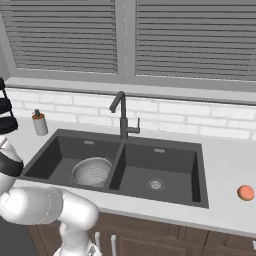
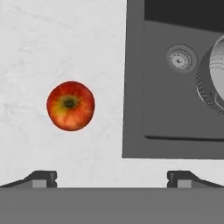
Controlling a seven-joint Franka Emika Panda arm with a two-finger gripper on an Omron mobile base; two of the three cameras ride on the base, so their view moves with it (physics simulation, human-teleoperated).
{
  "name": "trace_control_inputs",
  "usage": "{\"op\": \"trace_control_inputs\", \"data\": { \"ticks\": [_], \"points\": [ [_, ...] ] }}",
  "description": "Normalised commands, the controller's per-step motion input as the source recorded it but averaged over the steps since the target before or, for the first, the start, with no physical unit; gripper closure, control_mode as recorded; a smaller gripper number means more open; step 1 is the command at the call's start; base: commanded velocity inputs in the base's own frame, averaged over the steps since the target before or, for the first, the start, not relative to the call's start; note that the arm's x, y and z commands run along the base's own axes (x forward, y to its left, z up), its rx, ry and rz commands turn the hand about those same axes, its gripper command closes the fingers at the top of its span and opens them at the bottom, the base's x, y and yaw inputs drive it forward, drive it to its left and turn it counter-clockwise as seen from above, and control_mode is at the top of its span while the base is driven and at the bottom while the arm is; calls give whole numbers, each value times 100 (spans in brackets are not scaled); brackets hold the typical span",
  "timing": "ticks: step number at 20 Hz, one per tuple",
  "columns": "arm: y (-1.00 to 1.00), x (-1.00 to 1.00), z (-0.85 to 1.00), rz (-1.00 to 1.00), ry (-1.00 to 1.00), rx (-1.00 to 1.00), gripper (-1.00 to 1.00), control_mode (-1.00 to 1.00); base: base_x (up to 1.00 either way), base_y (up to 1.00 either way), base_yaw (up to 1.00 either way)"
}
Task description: Put the colander in the sink, put the peach, apple in the colander, and turn on the sink faucet and pour water over the colander.
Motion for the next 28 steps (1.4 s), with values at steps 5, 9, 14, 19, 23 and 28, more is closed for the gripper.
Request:
{"op": "trace_control_inputs", "data": {
  "ticks": [5,9,14,19,23,28],
  "points": [
    [23,26,-35,0,0,0,-100,-100,0,0,0],
    [28,28,-29,0,0,0,-100,-100,0,0,0],
    [28,27,-23,0,0,0,-100,-100,0,0,0],
    [6,21,-29,0,0,0,-100,-100,0,0,0],
    [0,6,-40,0,0,0,-100,-100,0,0,0],
    [-2,-5,-53,0,0,0,-100,-100,0,0,0]
  ]
}}
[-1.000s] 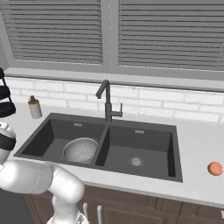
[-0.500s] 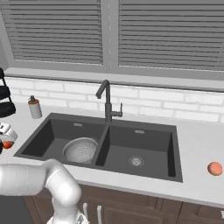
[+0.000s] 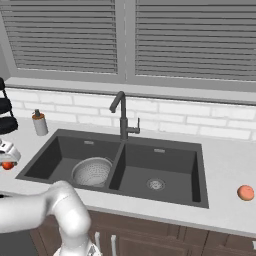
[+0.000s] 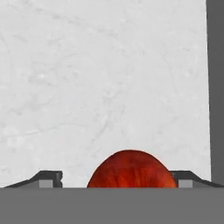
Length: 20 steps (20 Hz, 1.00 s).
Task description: Put the colander in the sink, put the peach, apple in the colander, and turn on the sink faucet and pour water over the colander.
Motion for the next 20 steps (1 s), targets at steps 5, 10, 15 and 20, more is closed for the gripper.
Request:
{"op": "trace_control_inputs", "data": {
  "ticks": [5,10,15,20],
  "points": [
    [-34,-18,-55,-4,0,0,100,-100,0,0,0],
    [-98,-43,-29,-13,-1,6,100,-100,0,0,0],
    [-99,-62,47,-11,-15,23,100,-100,0,0,0],
    [-93,-39,98,-16,-13,13,100,-100,0,0,0]
  ]
}}
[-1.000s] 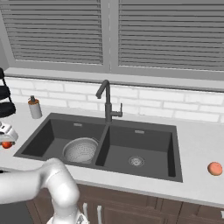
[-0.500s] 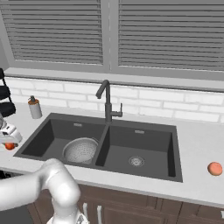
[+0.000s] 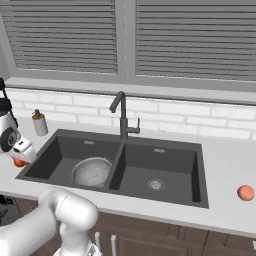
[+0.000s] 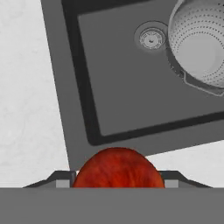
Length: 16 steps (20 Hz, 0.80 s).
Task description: Put the colander in the sink, put the peach, apple in the colander, and turn on the sink faucet and pour water over the colander.
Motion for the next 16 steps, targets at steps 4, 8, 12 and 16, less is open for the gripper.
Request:
{"op": "trace_control_inputs", "data": {
  "ticks": [4,8,12,16],
  "points": [
    [-100,3,54,-30,0,-1,100,-100,0,0,0],
    [-94,36,13,-41,0,-13,100,-100,0,0,0],
    [-86,49,-4,-43,0,-15,100,-100,0,0,0],
    [-58,53,-31,-35,0,-7,100,-100,0,0,0]
  ]
}}
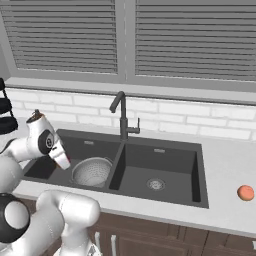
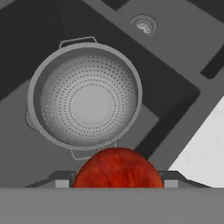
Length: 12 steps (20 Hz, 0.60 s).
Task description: Put the colander in the sink, put the peach, apple in the colander, and turn on the sink faucet and pour water over the colander.
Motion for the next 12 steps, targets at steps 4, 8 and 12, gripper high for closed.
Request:
{"op": "trace_control_inputs", "data": {
  "ticks": [4,8,12],
  "points": [
    [-30,53,-42,-13,0,0,100,-100,0,0,0],
    [-17,51,-57,0,0,-2,100,-100,0,0,0],
    [-11,45,-62,0,0,-8,100,-100,0,0,0]
  ]
}}
